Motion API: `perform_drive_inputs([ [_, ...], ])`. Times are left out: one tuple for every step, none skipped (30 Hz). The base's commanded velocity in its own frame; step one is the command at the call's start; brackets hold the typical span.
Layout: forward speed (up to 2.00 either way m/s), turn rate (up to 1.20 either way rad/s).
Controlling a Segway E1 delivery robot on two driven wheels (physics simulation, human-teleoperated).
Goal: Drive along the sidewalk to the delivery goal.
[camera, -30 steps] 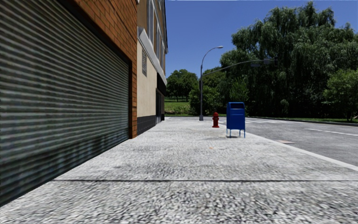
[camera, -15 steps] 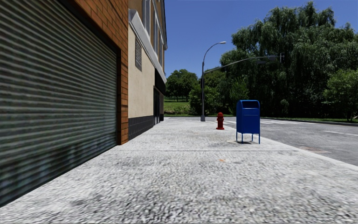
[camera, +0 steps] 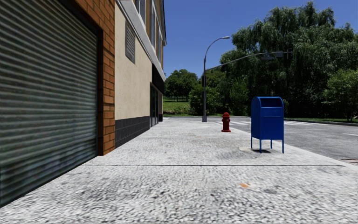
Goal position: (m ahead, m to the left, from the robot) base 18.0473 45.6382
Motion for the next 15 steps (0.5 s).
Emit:
perform_drive_inputs([
  [2.00,0.00],
  [2.00,0.00],
  [2.00,0.00],
  [2.00,0.00],
  [2.00,0.00],
  [2.00,0.00],
  [2.00,0.00],
  [2.00,0.00],
  [2.00,0.00],
  [2.00,0.00],
  [2.00,0.00],
  [2.00,0.00],
  [2.00,0.00],
  [2.00,0.00],
  [2.00,0.00],
])
